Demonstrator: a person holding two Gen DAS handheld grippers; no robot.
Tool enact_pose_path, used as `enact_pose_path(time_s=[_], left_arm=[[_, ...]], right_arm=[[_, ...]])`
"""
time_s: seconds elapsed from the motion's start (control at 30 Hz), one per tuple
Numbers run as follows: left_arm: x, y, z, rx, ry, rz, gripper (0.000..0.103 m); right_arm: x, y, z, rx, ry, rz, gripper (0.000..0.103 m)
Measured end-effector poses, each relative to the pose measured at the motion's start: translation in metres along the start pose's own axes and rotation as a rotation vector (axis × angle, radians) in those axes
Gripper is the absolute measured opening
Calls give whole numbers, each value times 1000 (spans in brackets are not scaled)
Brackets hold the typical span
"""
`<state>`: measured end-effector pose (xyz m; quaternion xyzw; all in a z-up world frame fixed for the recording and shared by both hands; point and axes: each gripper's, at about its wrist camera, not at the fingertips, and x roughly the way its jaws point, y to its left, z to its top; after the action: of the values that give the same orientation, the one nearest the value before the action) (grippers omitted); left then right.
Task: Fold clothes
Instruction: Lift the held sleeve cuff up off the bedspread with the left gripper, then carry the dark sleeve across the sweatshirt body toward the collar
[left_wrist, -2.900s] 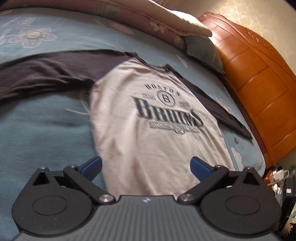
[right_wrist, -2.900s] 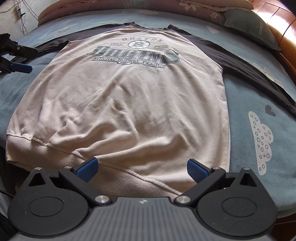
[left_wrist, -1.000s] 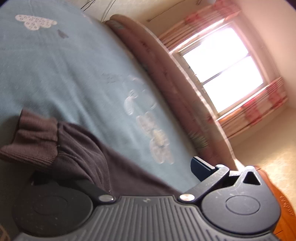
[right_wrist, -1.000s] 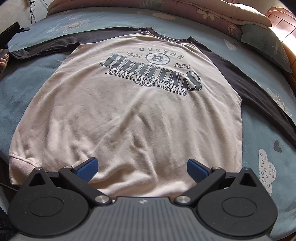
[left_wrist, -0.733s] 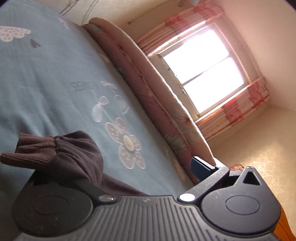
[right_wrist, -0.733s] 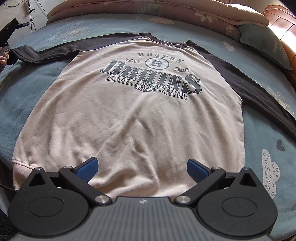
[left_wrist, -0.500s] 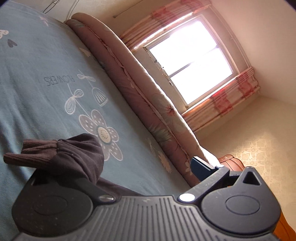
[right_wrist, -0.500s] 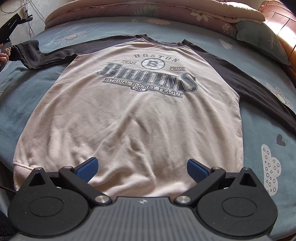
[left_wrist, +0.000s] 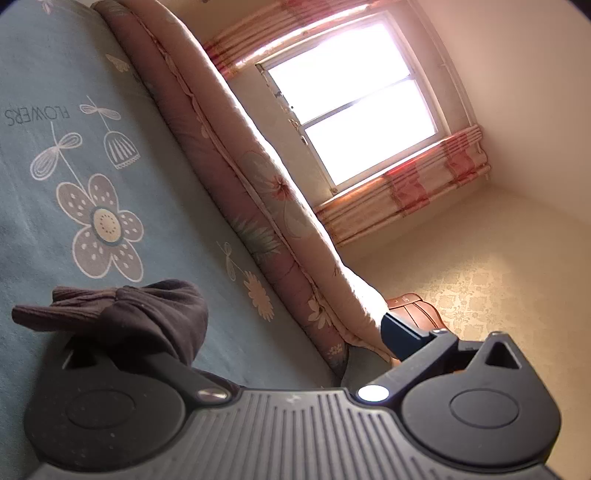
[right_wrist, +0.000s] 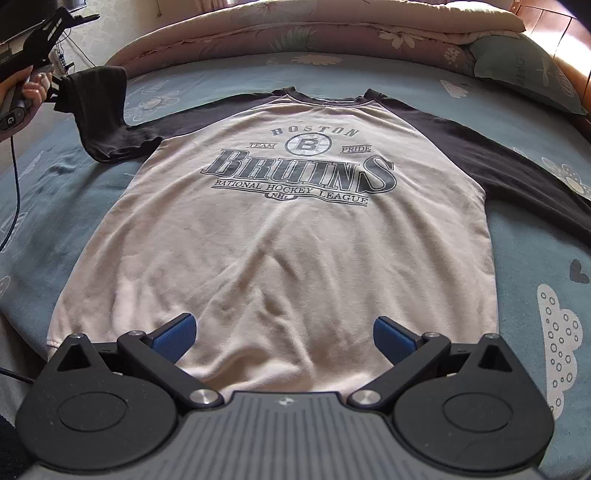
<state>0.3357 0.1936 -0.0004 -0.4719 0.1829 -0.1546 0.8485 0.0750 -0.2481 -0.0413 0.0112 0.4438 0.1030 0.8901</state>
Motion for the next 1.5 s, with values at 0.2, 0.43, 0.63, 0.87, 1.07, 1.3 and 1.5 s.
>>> enact_pose_path(time_s=[0.2,0.43,0.63,0.87,1.07,1.3,1.5], left_arm=[[26,-34,-13,9,32,-19,102],[55,-70,-31,51,79,-28,102],[76,-95,-50,76,122,-46,102],[103,-120,-78,127,212,-27,102],[124,-134,-102,155,275,-10,102],[148,-150,-123,172,306,-9,102],[164,-160,-144,185,342,-15,102]], right_arm=[[-4,-12,-5,25,-19,24,103],[-5,-27,-10,41,-30,38,103],[-5,-37,-13,63,-43,53,103],[-9,-48,-19,85,-55,58,103],[-12,-59,-23,119,-71,67,103],[-9,-67,-25,136,-69,78,103],[-7,-71,-28,146,-69,84,103]])
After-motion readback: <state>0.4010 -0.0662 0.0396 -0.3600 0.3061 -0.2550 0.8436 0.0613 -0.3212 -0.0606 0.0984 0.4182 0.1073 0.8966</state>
